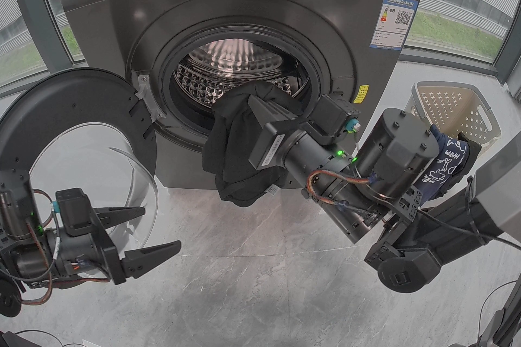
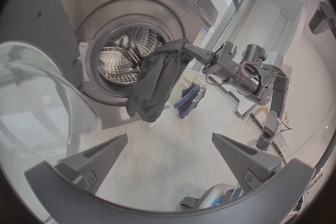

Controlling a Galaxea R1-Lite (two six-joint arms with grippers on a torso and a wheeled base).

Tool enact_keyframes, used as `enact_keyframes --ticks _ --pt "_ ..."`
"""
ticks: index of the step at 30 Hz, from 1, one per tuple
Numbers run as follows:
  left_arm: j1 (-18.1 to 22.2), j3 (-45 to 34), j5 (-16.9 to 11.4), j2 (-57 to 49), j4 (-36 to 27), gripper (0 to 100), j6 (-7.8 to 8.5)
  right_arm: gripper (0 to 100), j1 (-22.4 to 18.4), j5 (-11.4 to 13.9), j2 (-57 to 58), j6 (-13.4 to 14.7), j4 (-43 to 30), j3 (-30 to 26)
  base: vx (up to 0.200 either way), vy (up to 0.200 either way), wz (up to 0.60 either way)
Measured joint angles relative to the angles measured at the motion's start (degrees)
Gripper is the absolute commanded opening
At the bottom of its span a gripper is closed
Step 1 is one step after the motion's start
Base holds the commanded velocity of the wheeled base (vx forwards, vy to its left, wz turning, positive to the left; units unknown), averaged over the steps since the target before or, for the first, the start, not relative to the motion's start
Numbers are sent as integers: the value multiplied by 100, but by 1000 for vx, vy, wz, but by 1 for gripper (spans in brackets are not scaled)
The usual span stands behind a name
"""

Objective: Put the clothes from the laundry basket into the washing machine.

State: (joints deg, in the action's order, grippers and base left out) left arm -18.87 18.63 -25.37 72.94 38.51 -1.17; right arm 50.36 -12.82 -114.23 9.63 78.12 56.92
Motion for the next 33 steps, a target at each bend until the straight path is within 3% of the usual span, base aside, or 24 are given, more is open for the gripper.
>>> enact_keyframes --ticks 20,33 --pt "-276 981 -33 1827 229 100 -46 0 52 -9 4 137 60 83 0 0 0" --pt "-284 1362 16 2955 1051 100 -55 0 77 -11 -5 211 63 44 0 0 0"
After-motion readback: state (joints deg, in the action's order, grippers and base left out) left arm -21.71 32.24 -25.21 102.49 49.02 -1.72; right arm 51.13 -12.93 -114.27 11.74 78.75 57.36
